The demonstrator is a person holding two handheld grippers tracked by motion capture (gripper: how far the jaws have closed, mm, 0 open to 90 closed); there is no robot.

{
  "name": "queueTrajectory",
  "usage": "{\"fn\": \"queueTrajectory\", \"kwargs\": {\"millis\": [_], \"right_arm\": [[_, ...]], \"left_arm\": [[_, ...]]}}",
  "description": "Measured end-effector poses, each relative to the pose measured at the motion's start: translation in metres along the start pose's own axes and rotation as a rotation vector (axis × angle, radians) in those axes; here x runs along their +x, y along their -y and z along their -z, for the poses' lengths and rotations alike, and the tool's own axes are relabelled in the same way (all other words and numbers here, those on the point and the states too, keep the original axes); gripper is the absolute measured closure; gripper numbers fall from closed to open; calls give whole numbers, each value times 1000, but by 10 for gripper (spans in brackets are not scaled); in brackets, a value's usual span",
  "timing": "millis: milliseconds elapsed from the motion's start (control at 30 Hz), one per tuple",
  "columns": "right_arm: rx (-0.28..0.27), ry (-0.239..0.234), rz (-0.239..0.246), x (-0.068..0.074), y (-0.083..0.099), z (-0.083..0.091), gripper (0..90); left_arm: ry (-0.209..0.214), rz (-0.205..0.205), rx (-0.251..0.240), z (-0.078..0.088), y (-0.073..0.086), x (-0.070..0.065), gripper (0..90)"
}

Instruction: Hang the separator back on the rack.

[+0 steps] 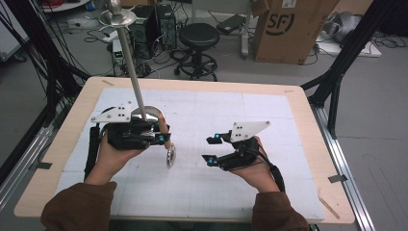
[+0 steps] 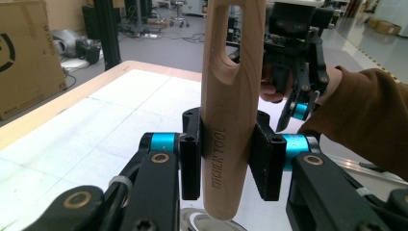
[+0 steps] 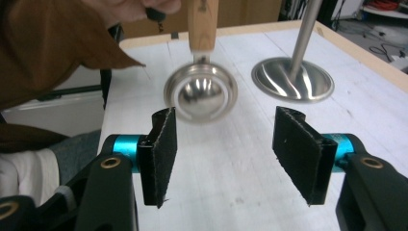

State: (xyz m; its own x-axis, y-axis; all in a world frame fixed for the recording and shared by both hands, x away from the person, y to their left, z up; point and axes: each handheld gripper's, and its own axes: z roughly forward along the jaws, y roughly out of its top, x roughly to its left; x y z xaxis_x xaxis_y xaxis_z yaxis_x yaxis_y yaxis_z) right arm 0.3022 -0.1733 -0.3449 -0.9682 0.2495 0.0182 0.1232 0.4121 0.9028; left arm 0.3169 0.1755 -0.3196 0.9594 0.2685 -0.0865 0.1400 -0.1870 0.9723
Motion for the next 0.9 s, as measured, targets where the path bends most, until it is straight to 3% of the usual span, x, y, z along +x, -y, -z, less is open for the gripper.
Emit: {"fn": "queueTrajectory", "kwargs": {"millis": [200, 433, 533, 900], "right_arm": [[7, 33, -4, 1, 12, 11, 381], [-11, 58, -49, -1, 22, 25, 374], [-12, 67, -52, -2, 24, 27, 367], [-15, 80, -73, -4, 27, 30, 349]], "left_arm": [[-22, 11, -5, 11, 1, 3, 689], [-55, 14, -12, 23, 2, 6, 688], [-65, 26, -30, 30, 2, 9, 688], [-127, 35, -6, 50, -2, 15, 689]]}}
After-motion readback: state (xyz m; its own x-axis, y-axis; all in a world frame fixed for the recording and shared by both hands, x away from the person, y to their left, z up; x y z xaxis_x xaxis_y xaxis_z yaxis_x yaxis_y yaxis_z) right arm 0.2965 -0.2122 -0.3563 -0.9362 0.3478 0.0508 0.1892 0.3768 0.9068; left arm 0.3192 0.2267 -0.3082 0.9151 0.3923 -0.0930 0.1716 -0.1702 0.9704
